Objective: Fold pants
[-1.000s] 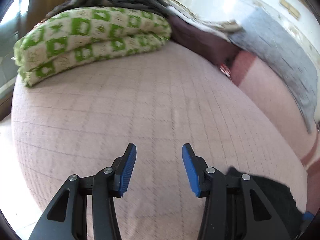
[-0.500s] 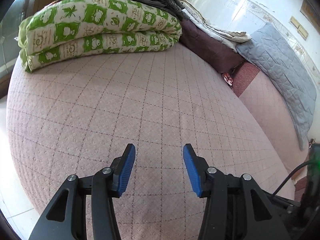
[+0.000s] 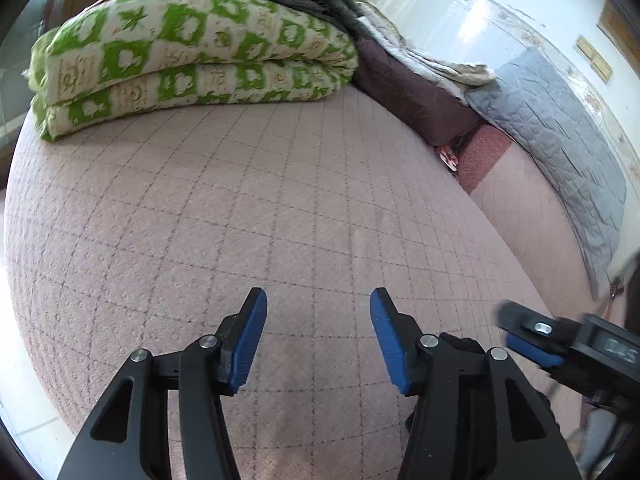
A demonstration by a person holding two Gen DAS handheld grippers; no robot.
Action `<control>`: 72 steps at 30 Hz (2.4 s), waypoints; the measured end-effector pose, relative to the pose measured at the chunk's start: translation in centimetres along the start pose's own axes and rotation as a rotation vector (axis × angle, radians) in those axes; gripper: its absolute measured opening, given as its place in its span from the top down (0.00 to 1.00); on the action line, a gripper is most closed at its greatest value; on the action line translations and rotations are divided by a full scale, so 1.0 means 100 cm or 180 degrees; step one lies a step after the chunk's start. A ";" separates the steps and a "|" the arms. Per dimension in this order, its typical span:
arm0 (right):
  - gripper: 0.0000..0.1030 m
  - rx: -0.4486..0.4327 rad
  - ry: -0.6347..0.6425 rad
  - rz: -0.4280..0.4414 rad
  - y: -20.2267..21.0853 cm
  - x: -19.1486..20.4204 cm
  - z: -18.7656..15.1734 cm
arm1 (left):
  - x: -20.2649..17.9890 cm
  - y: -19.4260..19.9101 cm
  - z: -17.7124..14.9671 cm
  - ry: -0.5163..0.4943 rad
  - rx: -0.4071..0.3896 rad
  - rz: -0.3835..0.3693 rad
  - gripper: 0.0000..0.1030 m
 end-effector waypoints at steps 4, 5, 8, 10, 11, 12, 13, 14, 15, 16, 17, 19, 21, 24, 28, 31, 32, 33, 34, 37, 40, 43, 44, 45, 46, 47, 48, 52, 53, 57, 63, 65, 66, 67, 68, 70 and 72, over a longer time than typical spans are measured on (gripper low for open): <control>0.43 -0.0115 -0.0120 -0.0194 0.046 -0.046 -0.034 | -0.016 0.001 -0.004 -0.0201 0.0006 -0.0099 0.46; 0.43 -0.0118 -0.0146 -0.0306 0.058 -0.063 -0.050 | -0.021 0.000 -0.006 -0.0258 0.0036 -0.0158 0.45; 0.43 -0.0099 -0.0361 -0.0662 0.098 -0.125 -0.100 | -0.038 -0.002 -0.016 -0.0510 0.0109 -0.0212 0.45; 0.43 -0.0130 -0.0751 -0.0802 0.129 -0.175 -0.137 | -0.052 -0.002 -0.024 -0.0730 0.0126 -0.0201 0.44; 0.43 -0.0164 -0.0960 -0.0912 0.146 -0.202 -0.156 | -0.059 -0.003 -0.030 -0.0857 0.0140 -0.0186 0.43; 0.43 -0.0214 -0.1161 -0.1036 0.163 -0.229 -0.174 | -0.064 -0.005 -0.034 -0.0947 0.0163 -0.0185 0.43; 0.43 -0.0281 -0.1434 -0.1138 0.184 -0.260 -0.198 | -0.069 -0.006 -0.039 -0.1032 0.0188 -0.0170 0.43; 0.43 -0.0363 -0.1713 -0.1157 0.202 -0.286 -0.219 | -0.073 -0.008 -0.043 -0.1117 0.0199 -0.0123 0.43; 0.47 -0.0469 -0.1917 -0.1088 0.216 -0.304 -0.232 | -0.076 -0.010 -0.046 -0.1185 0.0208 -0.0083 0.43; 0.52 -0.0633 -0.2160 -0.0976 0.233 -0.323 -0.247 | -0.077 -0.012 -0.049 -0.1243 0.0228 -0.0042 0.43; 0.53 -0.0747 -0.2319 -0.0961 0.246 -0.338 -0.257 | -0.078 -0.013 -0.052 -0.1271 0.0250 -0.0008 0.43; 0.74 -0.1039 -0.2632 -0.0859 0.275 -0.365 -0.272 | -0.076 -0.015 -0.055 -0.1257 0.0301 0.0005 0.43; 0.73 -0.1171 -0.2765 -0.0971 0.292 -0.376 -0.278 | -0.074 -0.013 -0.056 -0.1215 0.0313 -0.0025 0.43; 0.55 -0.1332 -0.2510 -0.1167 0.310 -0.366 -0.262 | -0.077 -0.006 -0.055 -0.1243 0.0227 -0.0062 0.43; 0.52 -0.1150 -0.1956 -0.1021 0.296 -0.349 -0.212 | -0.089 -0.001 -0.064 -0.1436 0.0146 -0.0059 0.43; 0.53 -0.0892 -0.1440 -0.0928 0.267 -0.330 -0.167 | -0.098 -0.001 -0.073 -0.1578 0.0147 -0.0052 0.43; 0.53 -0.0819 -0.1298 -0.0915 0.255 -0.324 -0.153 | -0.103 0.002 -0.075 -0.1656 0.0098 -0.0061 0.43; 0.51 -0.0743 -0.1161 -0.0875 0.237 -0.312 -0.141 | -0.108 0.005 -0.077 -0.1725 0.0053 -0.0085 0.43; 0.48 -0.0665 -0.1063 -0.0817 0.224 -0.308 -0.132 | -0.113 0.008 -0.080 -0.1803 0.0010 -0.0108 0.43; 0.43 -0.0456 -0.0889 -0.0689 0.184 -0.298 -0.108 | -0.126 0.005 -0.094 -0.2075 0.0013 -0.0110 0.43; 0.43 -0.0228 -0.0835 -0.0641 0.141 -0.296 -0.092 | -0.130 -0.003 -0.102 -0.2179 0.0085 -0.0085 0.43; 0.43 0.0019 -0.0754 -0.0645 0.106 -0.294 -0.085 | -0.131 -0.009 -0.104 -0.2190 0.0153 -0.0104 0.43; 0.50 0.0114 -0.0714 -0.0609 0.095 -0.292 -0.085 | -0.131 -0.011 -0.105 -0.2200 0.0167 -0.0083 0.43; 0.84 0.0240 -0.0649 -0.0584 0.085 -0.287 -0.086 | -0.131 -0.014 -0.105 -0.2197 0.0188 -0.0068 0.43; 0.84 0.0295 -0.0560 -0.0719 0.079 -0.283 -0.082 | -0.131 -0.016 -0.105 -0.2184 0.0211 -0.0077 0.43; 0.85 0.0315 -0.0468 -0.0818 0.076 -0.281 -0.078 | -0.131 -0.018 -0.104 -0.2161 0.0237 -0.0090 0.43; 0.87 0.0307 -0.0424 -0.0891 0.074 -0.281 -0.072 | -0.130 -0.021 -0.104 -0.2136 0.0267 -0.0080 0.42; 0.99 0.0102 -0.0532 -0.1238 0.075 -0.299 -0.044 | -0.121 -0.033 -0.105 -0.1979 0.0478 -0.0080 0.37; 0.99 -0.0001 -0.0536 -0.1441 0.077 -0.307 -0.037 | -0.119 -0.033 -0.104 -0.1928 0.0493 -0.0114 0.37; 0.85 -0.0303 -0.0867 -0.1359 0.096 -0.314 -0.032 | -0.118 -0.029 -0.101 -0.1844 0.0485 -0.0186 0.37; 0.68 -0.0568 -0.0981 -0.1223 0.165 -0.294 -0.110 | -0.120 -0.019 -0.095 -0.1716 0.0442 -0.0354 0.37; 0.64 -0.0563 -0.1026 -0.1363 0.185 -0.301 -0.148 | -0.118 -0.017 -0.094 -0.1621 0.0492 -0.0417 0.37; 0.63 -0.0553 -0.1059 -0.1478 0.197 -0.308 -0.171 | -0.116 -0.015 -0.094 -0.1561 0.0521 -0.0455 0.37; 0.59 -0.0532 -0.1126 -0.1581 0.208 -0.319 -0.191 | -0.114 -0.014 -0.093 -0.1518 0.0539 -0.0484 0.37; 0.58 -0.0514 -0.1246 -0.1695 0.217 -0.333 -0.210 | -0.113 -0.012 -0.093 -0.1473 0.0548 -0.0512 0.36; 0.70 -0.0573 -0.1584 -0.1773 0.235 -0.365 -0.245 | -0.113 -0.008 -0.091 -0.1455 0.0518 -0.0524 0.36; 0.88 -0.0830 -0.1858 -0.1551 0.252 -0.376 -0.261 | -0.115 -0.004 -0.090 -0.1506 0.0506 -0.0471 0.36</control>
Point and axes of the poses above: each gripper's, at about its wrist camera, not at the fingertips, and y roughly against the way its jaws point, x to its left, z to its top, the point moved 8 cm from there along -y, roughly the way its jaws point, and after that the axes turned 1 degree about y, right-handed, at the moved point
